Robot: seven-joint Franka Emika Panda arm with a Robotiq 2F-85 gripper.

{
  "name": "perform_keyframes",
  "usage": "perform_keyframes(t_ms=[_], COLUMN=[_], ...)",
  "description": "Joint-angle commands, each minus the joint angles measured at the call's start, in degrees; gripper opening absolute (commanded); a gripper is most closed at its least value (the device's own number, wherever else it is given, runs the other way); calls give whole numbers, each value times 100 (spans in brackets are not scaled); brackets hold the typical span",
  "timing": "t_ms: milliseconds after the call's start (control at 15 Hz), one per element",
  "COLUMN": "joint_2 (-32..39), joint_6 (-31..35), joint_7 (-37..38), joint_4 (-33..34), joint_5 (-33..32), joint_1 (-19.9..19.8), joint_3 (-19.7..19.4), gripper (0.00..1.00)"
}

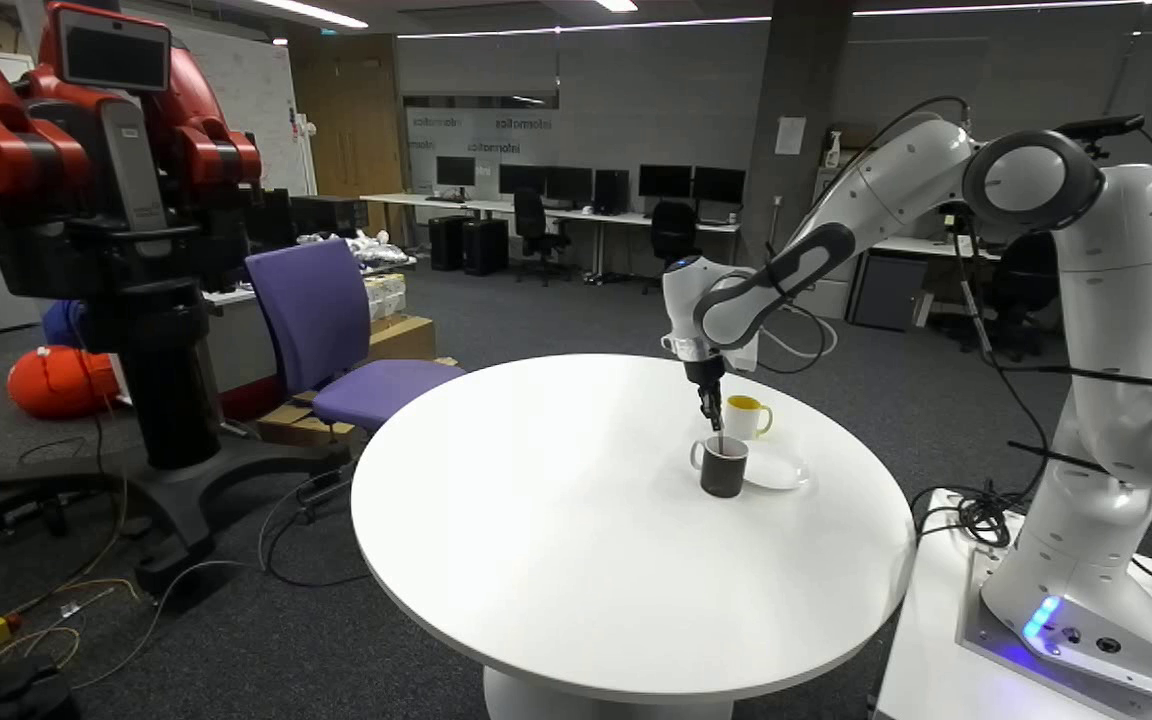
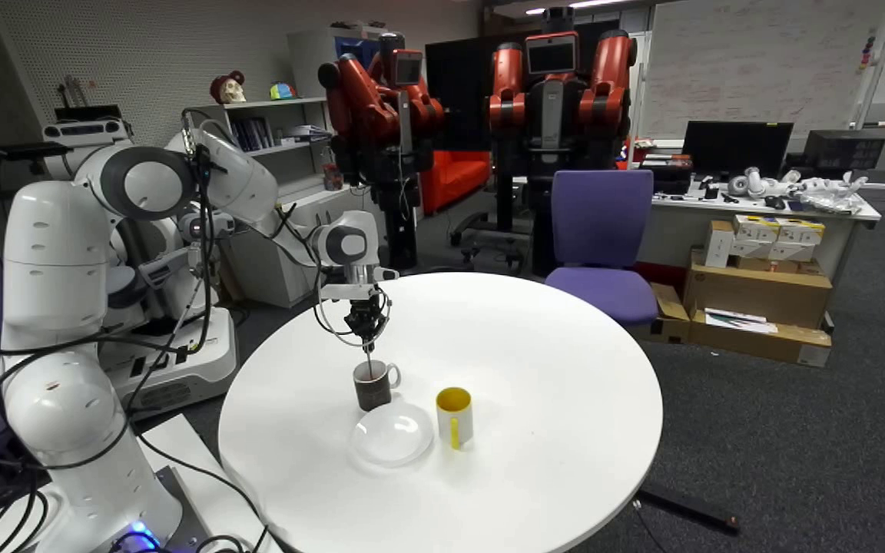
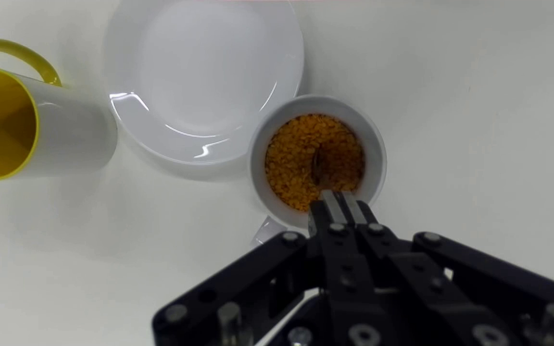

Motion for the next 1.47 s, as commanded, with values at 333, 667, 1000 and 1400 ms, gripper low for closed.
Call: perform_keyframes(t_ms=[333, 667, 1000, 1400], joint_2=[-292, -239, -202, -355], joint_6=[141, 121, 142, 184], joint_7=[-90, -233, -214, -124], joint_4=[-288, -216, -157, -279], joint_5=[150, 311, 229, -84], joint_1=[-21, -26, -9, 5], joint_3=[172, 326, 347, 247], gripper=[0, 0, 0, 0])
